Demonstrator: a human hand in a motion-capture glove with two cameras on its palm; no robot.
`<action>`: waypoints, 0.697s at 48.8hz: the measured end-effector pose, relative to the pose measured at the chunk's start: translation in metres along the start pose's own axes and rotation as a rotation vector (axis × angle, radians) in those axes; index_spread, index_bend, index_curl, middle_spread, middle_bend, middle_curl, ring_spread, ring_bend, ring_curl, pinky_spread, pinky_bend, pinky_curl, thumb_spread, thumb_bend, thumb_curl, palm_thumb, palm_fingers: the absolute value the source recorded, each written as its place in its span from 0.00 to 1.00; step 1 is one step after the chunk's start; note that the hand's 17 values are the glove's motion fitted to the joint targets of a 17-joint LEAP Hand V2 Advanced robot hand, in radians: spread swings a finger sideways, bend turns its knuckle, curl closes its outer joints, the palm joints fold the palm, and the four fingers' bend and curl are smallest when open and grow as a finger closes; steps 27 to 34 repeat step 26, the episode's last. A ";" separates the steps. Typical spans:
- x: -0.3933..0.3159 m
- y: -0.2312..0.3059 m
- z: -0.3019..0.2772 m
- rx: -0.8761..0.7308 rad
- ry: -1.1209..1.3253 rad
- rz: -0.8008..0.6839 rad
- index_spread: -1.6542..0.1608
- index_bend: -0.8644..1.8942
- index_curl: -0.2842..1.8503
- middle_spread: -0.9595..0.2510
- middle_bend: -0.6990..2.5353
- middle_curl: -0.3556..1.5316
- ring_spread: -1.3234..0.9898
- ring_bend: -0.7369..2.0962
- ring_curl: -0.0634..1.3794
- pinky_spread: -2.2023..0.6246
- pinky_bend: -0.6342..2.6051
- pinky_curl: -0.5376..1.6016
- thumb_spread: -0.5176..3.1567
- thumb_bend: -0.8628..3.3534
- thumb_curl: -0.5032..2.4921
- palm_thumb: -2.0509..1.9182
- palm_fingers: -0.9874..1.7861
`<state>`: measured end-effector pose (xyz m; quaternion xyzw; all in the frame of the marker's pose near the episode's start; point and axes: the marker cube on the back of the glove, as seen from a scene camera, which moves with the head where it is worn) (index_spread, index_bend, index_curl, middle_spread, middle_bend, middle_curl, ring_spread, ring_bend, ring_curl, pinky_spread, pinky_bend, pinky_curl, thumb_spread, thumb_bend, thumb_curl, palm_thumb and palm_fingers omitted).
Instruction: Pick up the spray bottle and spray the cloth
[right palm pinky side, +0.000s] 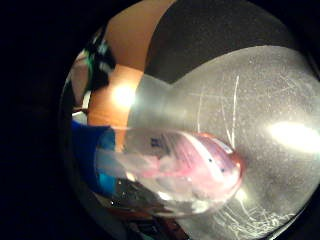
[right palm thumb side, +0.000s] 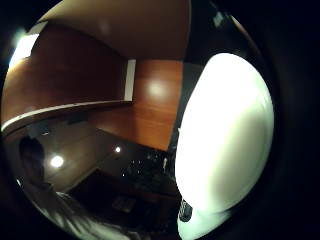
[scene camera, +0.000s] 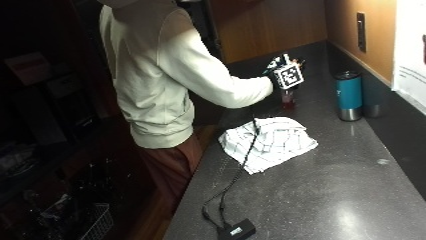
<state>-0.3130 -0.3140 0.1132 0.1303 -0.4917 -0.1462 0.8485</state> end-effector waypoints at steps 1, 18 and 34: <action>0.001 0.002 -0.003 -0.020 0.012 0.000 0.77 0.34 0.32 0.72 0.30 0.41 0.52 0.45 0.35 0.76 0.35 0.46 0.33 0.19 0.37 0.73 0.54; -0.027 -0.004 -0.044 0.098 0.101 -0.103 0.71 0.35 0.25 0.77 0.27 0.37 0.55 0.42 0.28 0.82 0.37 0.43 0.37 0.19 0.33 0.68 0.40; -0.046 0.036 -0.044 -0.070 0.134 -0.119 0.71 0.37 0.25 0.78 0.27 0.36 0.56 0.42 0.27 0.83 0.36 0.43 0.37 0.20 0.32 0.68 0.40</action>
